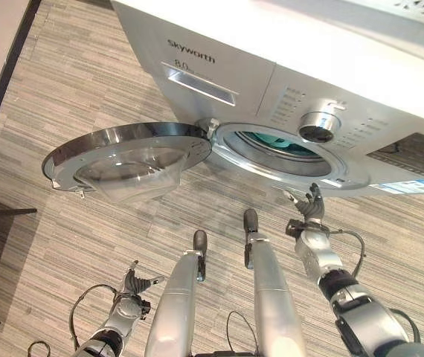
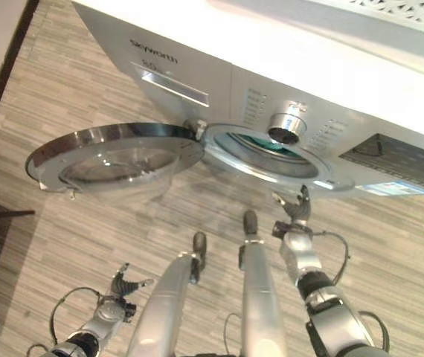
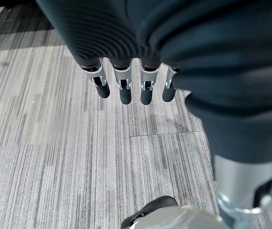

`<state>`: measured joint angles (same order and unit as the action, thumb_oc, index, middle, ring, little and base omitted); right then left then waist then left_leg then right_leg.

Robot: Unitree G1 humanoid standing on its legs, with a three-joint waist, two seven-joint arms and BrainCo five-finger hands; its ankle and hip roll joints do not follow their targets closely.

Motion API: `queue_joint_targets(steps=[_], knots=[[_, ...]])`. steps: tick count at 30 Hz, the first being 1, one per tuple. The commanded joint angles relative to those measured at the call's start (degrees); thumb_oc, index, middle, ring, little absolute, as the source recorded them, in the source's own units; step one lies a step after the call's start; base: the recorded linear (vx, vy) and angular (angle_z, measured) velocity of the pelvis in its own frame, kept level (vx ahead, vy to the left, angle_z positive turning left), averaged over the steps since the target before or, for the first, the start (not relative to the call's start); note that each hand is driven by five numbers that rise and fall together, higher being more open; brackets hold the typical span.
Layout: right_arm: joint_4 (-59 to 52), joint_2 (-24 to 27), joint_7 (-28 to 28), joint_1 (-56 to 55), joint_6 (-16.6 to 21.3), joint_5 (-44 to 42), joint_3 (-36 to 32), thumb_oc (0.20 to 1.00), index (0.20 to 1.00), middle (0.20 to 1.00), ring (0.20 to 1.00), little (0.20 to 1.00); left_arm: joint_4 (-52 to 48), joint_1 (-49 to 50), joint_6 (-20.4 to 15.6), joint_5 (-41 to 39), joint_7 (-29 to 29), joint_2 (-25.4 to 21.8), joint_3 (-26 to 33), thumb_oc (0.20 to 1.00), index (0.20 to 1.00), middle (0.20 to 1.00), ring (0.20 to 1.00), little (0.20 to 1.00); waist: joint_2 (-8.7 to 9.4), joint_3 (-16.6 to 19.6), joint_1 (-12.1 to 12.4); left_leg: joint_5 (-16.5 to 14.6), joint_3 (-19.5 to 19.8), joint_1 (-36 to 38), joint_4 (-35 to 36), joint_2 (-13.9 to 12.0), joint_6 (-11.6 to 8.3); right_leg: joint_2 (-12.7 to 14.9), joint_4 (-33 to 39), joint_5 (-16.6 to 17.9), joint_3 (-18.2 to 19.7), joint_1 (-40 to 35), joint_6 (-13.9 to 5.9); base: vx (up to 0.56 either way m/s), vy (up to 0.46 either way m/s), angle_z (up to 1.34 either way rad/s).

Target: Grab the laundry basket,head to the washer,open it,put in the laundry and shut it.

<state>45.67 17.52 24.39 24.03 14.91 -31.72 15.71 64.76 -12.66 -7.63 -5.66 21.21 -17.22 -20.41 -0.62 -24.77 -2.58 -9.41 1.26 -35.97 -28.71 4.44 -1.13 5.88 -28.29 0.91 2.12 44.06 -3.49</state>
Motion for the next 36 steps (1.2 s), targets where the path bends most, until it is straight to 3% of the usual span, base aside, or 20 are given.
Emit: queue_joint_targets(steps=[1,5,7,10,11,12,14,16,17,22,26,29,36], knots=[[-2.0,0.2,-3.0,1.1,1.5,3.6,0.5,1.0,1.0,1.0,1.0,1.0,1.0,0.9,-0.3,2.8,-0.5,0.0,1.2,1.0,1.0,1.0,1.0,1.0,-1.21,-2.5,0.9,-0.7,-1.7,6.6,1.3,-0.3,-0.94,1.6,6.5,1.0,-4.7,-5.1,-1.49,0.07,-0.072,0.31],[-4.6,0.4,-5.5,-5.2,1.3,4.7,0.6,1.0,1.0,1.0,1.0,1.0,2.2,1.2,-0.4,3.9,-1.0,0.3,2.4,1.0,1.0,1.0,1.0,1.0,-0.41,-0.5,0.6,1.4,-0.3,12.4,7.2,-0.7,-1.6,2.1,9.0,1.0,-6.6,-10.7,-1.73,0.08,-0.06,0.31],[-9.5,-0.8,-6.6,-12.7,2.8,-0.5,-3.7,1.0,1.0,1.0,1.0,1.0,2.9,2.7,0.1,4.8,-1.4,0.8,3.9,1.0,1.0,1.0,1.0,1.0,0.64,1.3,-0.1,2.4,0.4,18.8,11.3,-2.0,-2.44,2.2,11.3,0.8,-8.8,-17.2,-2.02,0.13,-0.048,0.35],[-14.7,-1.2,-9.2,-20.4,3.4,-2.4,-6.5,1.0,1.0,1.0,1.0,1.0,4.5,4.8,0.5,5.2,-2.3,1.7,5.9,1.0,1.0,1.0,1.0,1.0,0.72,3.7,-0.8,3.9,-0.4,24.5,15.6,-3.0,-2.82,1.9,13.7,1.4,-10.1,-22.8,-2.61,0.1,0.001,0.2],[-15.3,-2.0,-10.6,-23.3,3.9,-6.2,-8.4,1.0,1.0,1.0,1.0,1.0,5.3,5.5,0.9,6.0,-2.4,2.1,6.4,1.0,1.0,1.0,1.0,1.0,0.34,4.8,-1.5,5.8,-2.7,25.9,16.2,-4.2,-3.6,2.8,14.6,1.6,-11.3,-24.8,-3.03,0.05,0.013,-0.08],[-16.9,-3.0,-11.8,-25.9,4.6,-10.9,-10.6,1.0,1.0,1.0,1.0,1.0,5.4,5.3,1.4,7.1,-2.9,2.7,6.3,1.0,1.0,1.0,1.0,1.0,-0.22,6.0,-3.0,6.4,-8.2,27.3,17.3,-5.9,-3.49,4.5,15.6,1.8,-13.5,-26.8,-3.51,0.06,0.01,0.11],[-16.5,-5.5,-17.4,-30.7,4.2,-22.0,-12.5,1.0,1.0,1.0,1.0,1.0,7.1,4.9,2.1,10.1,-4.3,3.2,6.6,1.0,1.0,1.0,1.0,1.0,-0.61,9.3,-6.1,8.5,-23.3,29.9,16.3,-9.9,-3.97,7.0,18.3,2.5,-18.0,-31.2,-4.28,0.03,-0.01,0.92],[-15.5,-5.8,-19.1,-31.6,2.9,-25.4,-12.4,1.0,1.0,1.0,1.0,1.0,7.2,5.3,2.3,10.7,-5.0,3.3,7.1,1.0,1.0,1.0,1.0,1.0,-0.97,10.4,-5.8,8.9,-24.2,31.1,16.3,-10.1,-4.06,6.4,18.7,2.6,-18.2,-32.1,-4.2,0.1,0.038,1.42],[-16.5,-6.2,-20.0,-33.2,1.5,-27.5,-11.4,1.0,1.0,1.0,1.0,1.0,9.0,7.3,2.8,11.7,-5.9,3.1,9.3,1.0,1.0,1.0,1.0,1.0,-0.91,13.1,-4.6,9.6,-22.0,33.8,18.8,-8.4,-4.15,4.6,20.4,2.6,-16.5,-34.6,-3.85,0.2,0.073,0.41],[-17.5,-6.1,-24.7,-36.3,0.0,-31.1,-12.4,1.0,1.0,1.0,1.0,1.0,10.9,10.4,2.7,16.0,-8.3,3.3,10.7,1.0,1.0,1.0,1.0,1.0,-0.39,18.0,-4.4,10.0,-23.9,39.8,25.1,-7.6,-3.18,3.3,22.6,4.1,-13.9,-38.0,-4.74,0.12,0.053,-0.63],[-21.6,-4.4,-24.9,-37.1,1.6,-28.1,-13.7,1.0,1.0,1.0,1.0,1.0,11.0,11.0,2.1,18.0,-8.9,3.4,10.5,1.0,1.0,1.0,1.0,1.0,-0.07,19.8,-5.0,9.3,-24.0,41.5,26.1,-6.8,-2.65,3.6,23.7,5.5,-13.0,-39.3,-5.59,0.06,0.074,-0.22],[-28.0,-1.2,-24.7,-38.9,2.0,-21.2,-14.5,1.0,1.0,1.0,1.0,1.0,10.8,10.8,1.8,19.2,-9.3,3.2,11.1,1.0,1.0,1.0,1.0,1.0,0.23,20.6,-5.3,8.9,-24.3,43.3,27.8,-6.4,-2.22,3.6,24.0,5.6,-12.5,-40.1,-5.88,0.02,0.067,-0.09],[-49.2,9.0,-18.5,-36.9,4.9,0.4,-26.2,1.0,1.0,1.0,1.0,1.0,10.0,10.5,0.8,21.2,-11.3,2.6,12.3,1.0,1.0,1.0,1.0,1.0,1.08,20.8,-5.9,5.1,-22.8,43.4,25.9,-4.6,0.13,5.0,20.9,5.5,-10.9,-39.8,-6.97,0.0,0.1,-0.02]])
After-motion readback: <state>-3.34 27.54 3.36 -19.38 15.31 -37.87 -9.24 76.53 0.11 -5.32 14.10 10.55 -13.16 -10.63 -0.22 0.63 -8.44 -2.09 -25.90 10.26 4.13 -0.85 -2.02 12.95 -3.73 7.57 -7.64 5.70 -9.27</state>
